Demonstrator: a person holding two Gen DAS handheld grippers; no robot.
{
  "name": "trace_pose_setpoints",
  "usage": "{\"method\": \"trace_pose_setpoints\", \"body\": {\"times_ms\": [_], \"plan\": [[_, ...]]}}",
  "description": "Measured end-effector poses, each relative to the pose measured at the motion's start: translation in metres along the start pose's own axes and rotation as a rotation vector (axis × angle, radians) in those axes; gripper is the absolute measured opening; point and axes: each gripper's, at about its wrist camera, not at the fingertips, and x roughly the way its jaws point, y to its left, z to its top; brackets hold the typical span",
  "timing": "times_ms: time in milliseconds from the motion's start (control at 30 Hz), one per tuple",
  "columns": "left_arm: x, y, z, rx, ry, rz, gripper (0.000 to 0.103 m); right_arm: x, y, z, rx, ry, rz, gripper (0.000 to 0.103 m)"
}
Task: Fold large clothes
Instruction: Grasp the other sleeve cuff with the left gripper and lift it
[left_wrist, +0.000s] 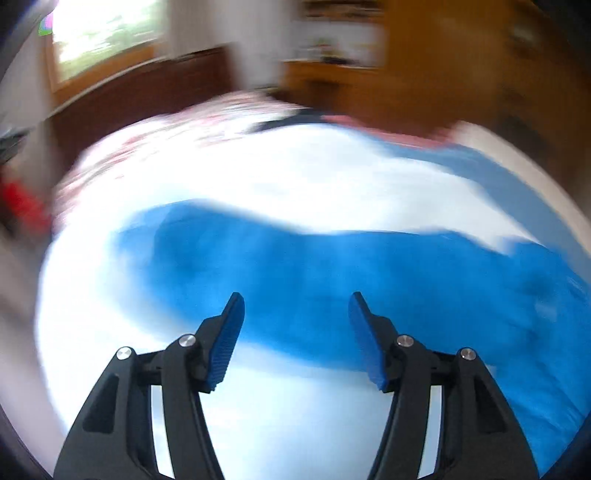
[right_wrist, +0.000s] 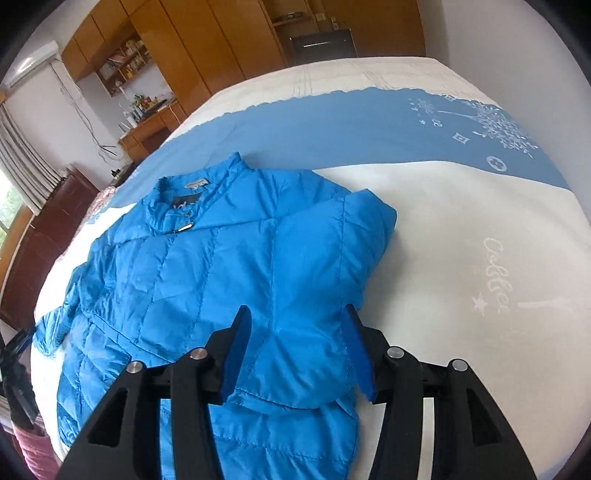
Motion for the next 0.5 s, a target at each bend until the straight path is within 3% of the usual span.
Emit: {"method": "trace_pose_setpoints", "body": {"times_ms": [33,100,133,200,333,433,500], "plan": [[0.009,0.032,0.004,-0.06,0.014,0.058,0.058,0.001,0.003,0.0,-0.007,0.001,-0.009,0.052],[0.022,0.069,0.009,-0.132,0.042,0.064,0.058,0.002,0.005,-0.001,-0.017,0.004,-0.027,0.053],[0.027,0.08,0.011,-0.159,0.053,0.041,0.058,0.003,0.007,-0.001,-0.02,0.006,-0.031,0.053],[0.041,0.102,0.015,-0.229,0.072,-0.089,0.058,0.004,0.009,-0.001,-0.024,0.008,-0.032,0.053],[0.067,0.113,0.022,-0.287,0.113,-0.205,0.058,0.006,0.011,-0.003,-0.026,0.014,-0.041,0.053],[0.084,0.114,0.02,-0.306,0.132,-0.228,0.056,0.008,0.01,-0.004,-0.023,0.018,-0.042,0.053],[0.092,0.107,0.017,-0.307,0.131,-0.216,0.045,0.011,0.009,-0.004,-0.022,0.021,-0.045,0.053]]}}
